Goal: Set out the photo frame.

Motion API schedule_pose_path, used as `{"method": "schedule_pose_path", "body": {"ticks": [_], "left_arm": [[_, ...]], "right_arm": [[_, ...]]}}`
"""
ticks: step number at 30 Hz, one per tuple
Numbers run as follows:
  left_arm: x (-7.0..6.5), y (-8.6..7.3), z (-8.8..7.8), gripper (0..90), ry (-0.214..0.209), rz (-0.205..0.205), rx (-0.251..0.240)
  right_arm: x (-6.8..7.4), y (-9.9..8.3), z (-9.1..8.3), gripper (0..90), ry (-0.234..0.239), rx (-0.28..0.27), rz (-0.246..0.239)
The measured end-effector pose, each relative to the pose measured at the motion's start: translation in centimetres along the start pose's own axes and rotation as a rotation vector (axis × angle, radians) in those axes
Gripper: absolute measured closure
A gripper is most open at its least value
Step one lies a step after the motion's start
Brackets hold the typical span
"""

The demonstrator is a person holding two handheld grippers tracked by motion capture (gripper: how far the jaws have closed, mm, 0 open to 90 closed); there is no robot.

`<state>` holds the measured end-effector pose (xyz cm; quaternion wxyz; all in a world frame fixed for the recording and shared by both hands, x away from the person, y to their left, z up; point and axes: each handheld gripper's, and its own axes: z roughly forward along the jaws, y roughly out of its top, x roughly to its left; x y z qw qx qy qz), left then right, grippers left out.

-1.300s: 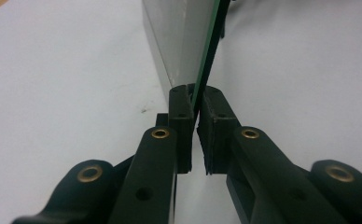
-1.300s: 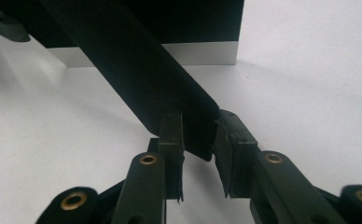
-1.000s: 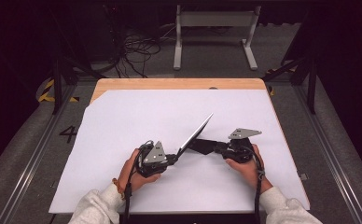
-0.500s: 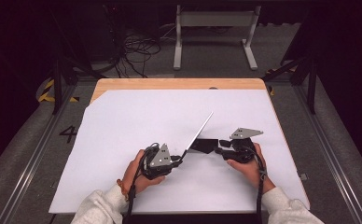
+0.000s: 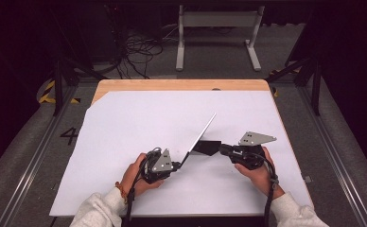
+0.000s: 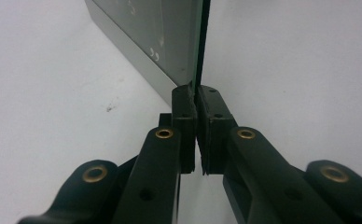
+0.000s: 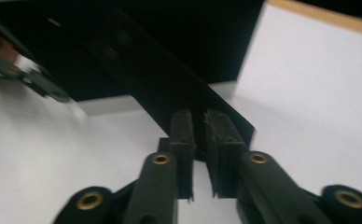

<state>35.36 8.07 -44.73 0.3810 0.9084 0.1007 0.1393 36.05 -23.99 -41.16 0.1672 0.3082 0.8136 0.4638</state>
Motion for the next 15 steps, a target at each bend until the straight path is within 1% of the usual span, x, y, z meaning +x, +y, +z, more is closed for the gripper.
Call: {"method": "schedule_pose_path", "body": {"ticks": [2, 4, 6, 7, 8, 12, 13, 15], "left_arm": [[0.0, 0.0, 0.0, 86.1, -0.004, -0.001, -0.004], [0.1, 0.0, 0.1, 86.0, -0.015, -0.007, -0.012], [0.0, 0.0, 0.2, 85.9, -0.021, -0.011, -0.015], [0.1, 0.1, 0.3, 85.9, -0.022, -0.004, -0.019], [0.0, 0.1, 0.3, 85.9, -0.022, -0.005, -0.017], [0.0, 0.2, 0.4, 85.8, -0.032, -0.005, -0.023], [-0.1, 0.2, 0.4, 85.7, -0.032, -0.014, -0.023], [-0.1, 0.3, 0.5, 85.7, -0.033, -0.004, -0.028]], "right_arm": [[0.7, 0.5, -0.1, 86.2, 0.005, -0.023, -0.014], [1.3, 1.0, 0.2, 87.2, 0.019, -0.037, -0.028], [1.8, 1.4, 0.8, 87.6, 0.026, -0.041, -0.038], [2.0, 1.5, 1.1, 87.5, 0.031, -0.042, -0.043], [2.2, 1.6, 1.4, 87.5, 0.034, -0.039, -0.046], [2.5, 1.9, 2.3, 88.3, 0.038, -0.04, -0.044], [2.6, 2.0, 2.4, 88.6, 0.037, -0.044, -0.042], [2.7, 2.2, 2.6, 88.8, 0.041, -0.047, -0.048]]}}
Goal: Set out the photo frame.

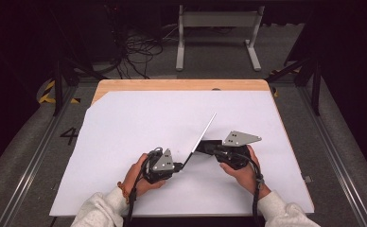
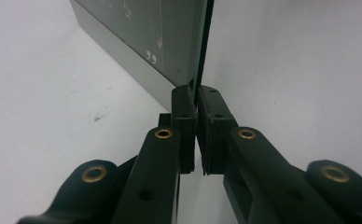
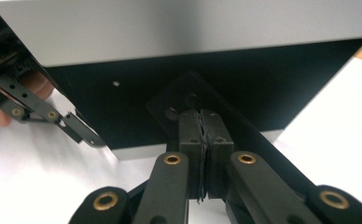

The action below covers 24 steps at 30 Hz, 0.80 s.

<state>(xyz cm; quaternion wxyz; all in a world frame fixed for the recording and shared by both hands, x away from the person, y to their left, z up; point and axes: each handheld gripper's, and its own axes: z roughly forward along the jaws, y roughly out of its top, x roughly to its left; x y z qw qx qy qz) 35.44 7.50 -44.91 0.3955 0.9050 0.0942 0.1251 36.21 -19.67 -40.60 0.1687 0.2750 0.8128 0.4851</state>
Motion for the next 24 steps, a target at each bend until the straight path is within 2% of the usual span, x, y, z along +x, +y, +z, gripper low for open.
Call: {"method": "schedule_pose_path", "body": {"ticks": [12, 19, 22, 24], "left_arm": [[-0.4, 0.6, 0.6, 85.4, -0.012, 0.004, -0.007], [-0.7, 0.9, 0.9, 85.3, -0.012, 0.005, -0.005], [-0.7, 1.0, 1.0, 85.4, -0.01, 0.018, -0.008], [-0.7, 1.0, 1.0, 85.4, -0.012, 0.019, -0.008]], "right_arm": [[0.3, 0.0, 0.0, 89.9, 0.011, -0.012, -0.003], [0.4, 0.0, -0.2, 87.5, 0.012, -0.01, -0.008], [-0.1, -0.3, -0.6, 85.0, -0.035, 0.012, -0.037], [-1.2, -0.8, -1.0, 80.0, -0.05, 0.034, -0.002]]}}
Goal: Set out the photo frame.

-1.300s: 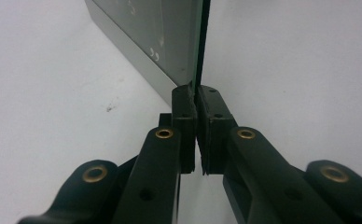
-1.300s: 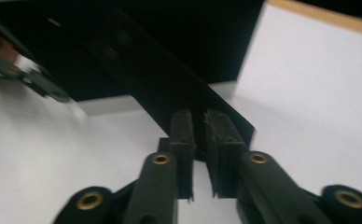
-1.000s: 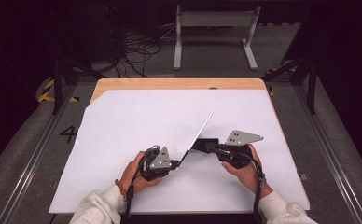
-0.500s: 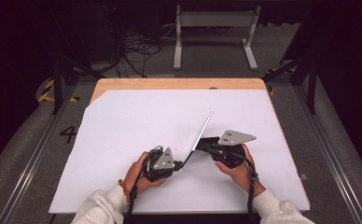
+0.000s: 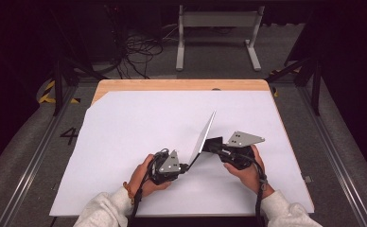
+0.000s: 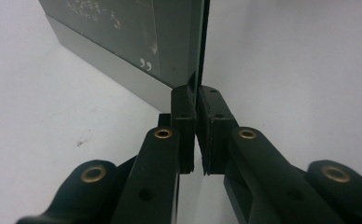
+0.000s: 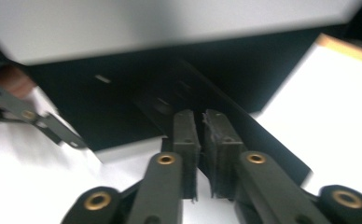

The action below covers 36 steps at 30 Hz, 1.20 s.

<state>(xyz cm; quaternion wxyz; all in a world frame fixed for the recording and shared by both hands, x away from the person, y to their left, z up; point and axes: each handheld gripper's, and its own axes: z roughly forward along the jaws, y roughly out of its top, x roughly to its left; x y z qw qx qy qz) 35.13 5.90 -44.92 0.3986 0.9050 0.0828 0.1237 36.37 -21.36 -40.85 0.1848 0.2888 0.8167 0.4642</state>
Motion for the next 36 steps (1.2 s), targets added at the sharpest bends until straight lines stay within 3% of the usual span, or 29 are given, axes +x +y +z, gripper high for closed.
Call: {"method": "schedule_pose_path", "body": {"ticks": [2, 5, 9, 13, 17, 27, 31, 36], "left_arm": [[0.0, 0.0, 0.0, 85.2, 0.004, -0.002, 0.003], [-0.1, 0.1, 0.1, 85.2, 0.005, 0.005, 0.001], [-0.2, 0.3, 0.3, 85.1, 0.003, 0.003, -0.001], [-0.3, 0.5, 0.6, 85.1, -0.003, 0.006, -0.008], [-0.4, 0.7, 1.0, 85.3, -0.016, -0.004, -0.017], [-0.6, 1.1, 1.8, 86.1, -0.022, -0.003, -0.035], [-0.6, 1.1, 1.8, 86.8, -0.023, 0.0, -0.038], [-0.2, 0.5, 1.1, 86.6, -0.019, -0.003, -0.026]], "right_arm": [[-0.9, -0.6, -0.4, 69.2, -0.038, 0.025, 0.021], [-1.0, -0.8, -1.2, 64.4, -0.011, 0.021, 0.039], [0.9, 0.1, -3.1, 62.0, 0.071, -0.042, 0.002], [2.9, 0.2, -3.1, 57.7, 0.109, -0.034, -0.035], [3.5, 0.0, -2.7, 55.1, 0.117, -0.021, -0.032], [4.2, -0.1, -2.1, 42.7, 0.111, -0.028, 0.0], [4.8, 0.2, -1.5, 40.8, 0.083, -0.031, -0.004], [4.8, 0.2, -0.7, 40.4, 0.039, -0.038, 0.045]]}}
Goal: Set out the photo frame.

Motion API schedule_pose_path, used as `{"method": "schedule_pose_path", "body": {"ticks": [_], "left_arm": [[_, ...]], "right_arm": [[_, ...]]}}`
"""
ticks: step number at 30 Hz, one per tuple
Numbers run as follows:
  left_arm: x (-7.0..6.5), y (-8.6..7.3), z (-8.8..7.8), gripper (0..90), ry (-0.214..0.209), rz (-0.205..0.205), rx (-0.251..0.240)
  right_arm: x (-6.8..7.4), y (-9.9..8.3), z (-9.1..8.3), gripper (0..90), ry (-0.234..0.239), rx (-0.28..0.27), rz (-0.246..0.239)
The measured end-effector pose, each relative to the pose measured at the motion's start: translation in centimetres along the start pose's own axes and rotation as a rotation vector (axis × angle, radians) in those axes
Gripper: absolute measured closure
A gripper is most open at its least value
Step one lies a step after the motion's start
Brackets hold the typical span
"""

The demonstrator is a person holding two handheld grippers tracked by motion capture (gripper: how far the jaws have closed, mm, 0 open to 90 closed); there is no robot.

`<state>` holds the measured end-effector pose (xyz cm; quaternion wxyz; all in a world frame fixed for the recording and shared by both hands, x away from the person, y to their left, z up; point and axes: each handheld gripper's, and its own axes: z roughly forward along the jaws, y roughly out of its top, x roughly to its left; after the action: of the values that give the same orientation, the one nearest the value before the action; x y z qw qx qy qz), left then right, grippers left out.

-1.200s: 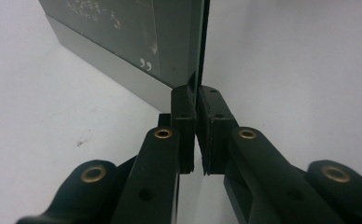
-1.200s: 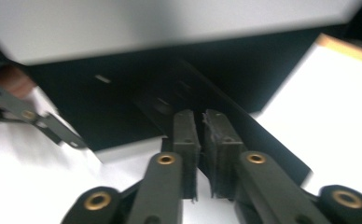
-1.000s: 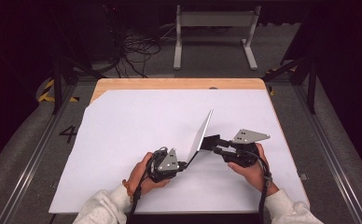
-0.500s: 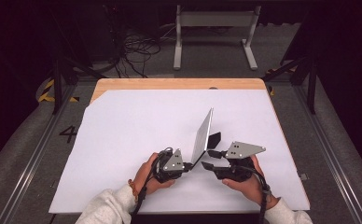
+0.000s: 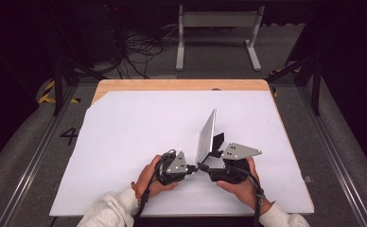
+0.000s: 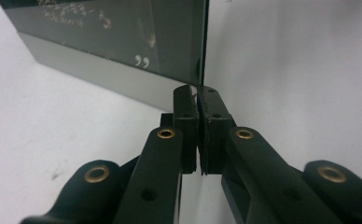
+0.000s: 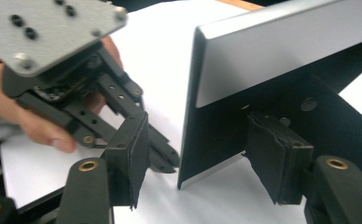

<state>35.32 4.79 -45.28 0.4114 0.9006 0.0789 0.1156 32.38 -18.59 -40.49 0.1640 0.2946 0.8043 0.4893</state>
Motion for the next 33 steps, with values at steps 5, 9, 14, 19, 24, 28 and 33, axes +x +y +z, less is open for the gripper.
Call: {"method": "schedule_pose_path", "body": {"ticks": [5, 9, 14, 19, 24, 28, 33], "left_arm": [[1.1, -1.4, -2.6, 84.9, 0.032, -0.043, -0.027], [1.8, -2.5, -4.1, 83.5, 0.051, -0.077, -0.032], [2.2, -3.1, -4.7, 81.9, 0.067, -0.086, -0.025], [2.0, -2.9, -4.4, 79.9, 0.067, -0.074, -0.013], [2.1, -3.0, -4.5, 76.6, 0.069, -0.08, -0.011], [2.2, -3.0, -4.5, 73.9, 0.079, -0.086, -0.012], [2.3, -3.3, -4.7, 69.5, 0.089, -0.097, -0.008]], "right_arm": [[-0.1, -0.1, 0.7, 39.9, -0.028, 0.007, 0.034], [0.3, 0.1, 1.0, 42.0, -0.042, 0.008, 0.03], [-0.1, -0.2, 0.6, 53.3, -0.069, 0.006, 0.041], [-0.1, -0.2, 0.5, 55.3, -0.068, 0.009, 0.036], [-0.1, -0.4, 0.1, 59.3, -0.069, 0.011, 0.046], [-0.4, -0.5, -0.4, 62.1, -0.072, 0.016, 0.045], [-0.9, -0.8, -1.1, 66.8, -0.089, 0.017, 0.054]]}}
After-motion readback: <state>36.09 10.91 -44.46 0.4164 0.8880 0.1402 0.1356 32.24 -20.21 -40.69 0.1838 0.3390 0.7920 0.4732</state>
